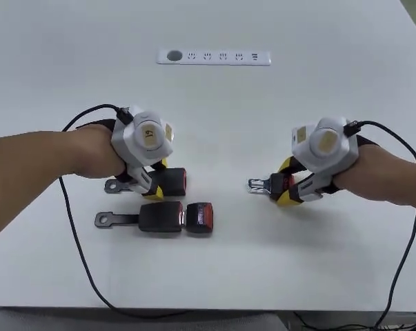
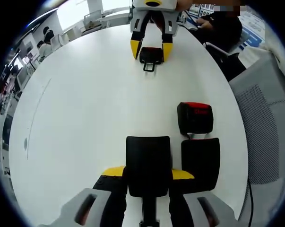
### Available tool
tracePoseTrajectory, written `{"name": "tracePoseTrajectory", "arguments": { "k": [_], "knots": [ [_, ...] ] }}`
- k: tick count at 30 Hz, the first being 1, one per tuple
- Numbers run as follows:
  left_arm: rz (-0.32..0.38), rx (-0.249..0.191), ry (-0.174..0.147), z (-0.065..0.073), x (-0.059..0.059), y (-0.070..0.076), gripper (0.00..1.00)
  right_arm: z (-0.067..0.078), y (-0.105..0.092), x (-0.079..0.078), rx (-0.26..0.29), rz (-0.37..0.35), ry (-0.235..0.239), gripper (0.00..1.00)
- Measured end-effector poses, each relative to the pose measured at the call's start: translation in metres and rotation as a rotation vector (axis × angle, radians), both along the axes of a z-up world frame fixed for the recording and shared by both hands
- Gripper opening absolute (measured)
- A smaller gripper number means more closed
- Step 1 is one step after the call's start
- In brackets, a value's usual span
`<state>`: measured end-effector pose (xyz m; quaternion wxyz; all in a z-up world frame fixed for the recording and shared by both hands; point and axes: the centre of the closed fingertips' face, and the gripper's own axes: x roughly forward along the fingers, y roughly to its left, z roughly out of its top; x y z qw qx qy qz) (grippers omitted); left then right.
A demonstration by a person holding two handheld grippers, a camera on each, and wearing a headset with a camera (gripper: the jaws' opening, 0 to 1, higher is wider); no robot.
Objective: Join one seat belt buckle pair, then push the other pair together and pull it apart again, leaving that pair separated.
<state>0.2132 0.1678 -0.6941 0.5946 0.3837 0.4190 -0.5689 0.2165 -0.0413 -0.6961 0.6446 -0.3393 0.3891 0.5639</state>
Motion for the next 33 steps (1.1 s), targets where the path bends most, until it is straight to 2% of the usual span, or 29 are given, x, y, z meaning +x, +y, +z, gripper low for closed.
{"name": "tracePoseTrajectory", "arguments": {
  "k": [6, 9, 10, 11, 12, 13, 16, 17, 20, 21, 23, 26, 28, 31, 33],
  "knots": [
    [-0.002, 0.006, -0.001, 0.001, 0.000, -0.001, 0.35, 0.004, 0.004, -0.002, -0.003, 0.001, -0.005, 0.37],
    [-0.010, -0.002, 0.019, 0.001, -0.002, -0.001, 0.38, 0.004, 0.002, 0.000, -0.008, -0.016, -0.018, 0.38],
    [0.027, -0.007, 0.014, 0.002, 0.002, 0.000, 0.41, 0.006, 0.001, -0.003, -0.010, -0.025, -0.014, 0.39],
    [0.047, -0.023, 0.010, 0.003, 0.006, 0.003, 0.42, 0.009, 0.001, -0.005, -0.005, -0.031, -0.011, 0.39],
    [0.056, -0.043, 0.008, 0.006, 0.008, 0.003, 0.42, 0.005, -0.001, -0.002, -0.001, -0.035, -0.013, 0.39],
    [0.080, -0.065, 0.002, 0.013, 0.010, 0.003, 0.43, 0.007, -0.002, 0.000, 0.005, -0.046, -0.019, 0.40],
    [0.105, -0.086, -0.021, 0.025, 0.012, 0.008, 0.45, 0.025, 0.001, -0.002, 0.035, -0.078, -0.029, 0.40],
    [0.111, -0.095, -0.020, 0.034, 0.005, 0.007, 0.45, 0.030, 0.002, -0.001, 0.049, -0.094, -0.035, 0.41],
    [0.115, -0.108, -0.037, 0.038, -0.002, 0.010, 0.48, 0.039, 0.007, -0.004, 0.077, -0.124, -0.046, 0.42],
    [0.140, -0.122, -0.035, 0.042, -0.005, 0.012, 0.49, 0.044, 0.010, -0.007, 0.094, -0.141, -0.049, 0.42],
    [0.192, -0.185, -0.041, 0.051, -0.007, 0.011, 0.51, 0.050, 0.015, -0.012, 0.116, -0.154, -0.060, 0.43],
    [0.221, -0.193, -0.055, 0.060, -0.018, 0.018, 0.54, 0.054, 0.021, -0.022, 0.138, -0.172, -0.064, 0.45],
    [0.224, -0.192, -0.067, 0.056, -0.025, 0.024, 0.57, 0.054, 0.024, -0.028, 0.156, -0.190, -0.069, 0.48],
    [0.251, -0.203, -0.082, 0.062, -0.038, 0.028, 0.62, 0.059, 0.027, -0.037, 0.174, -0.219, -0.081, 0.54],
    [0.280, -0.212, -0.088, 0.063, -0.045, 0.035, 0.65, 0.058, 0.026, -0.042, 0.185, -0.244, -0.087, 0.58]
  ]
}}
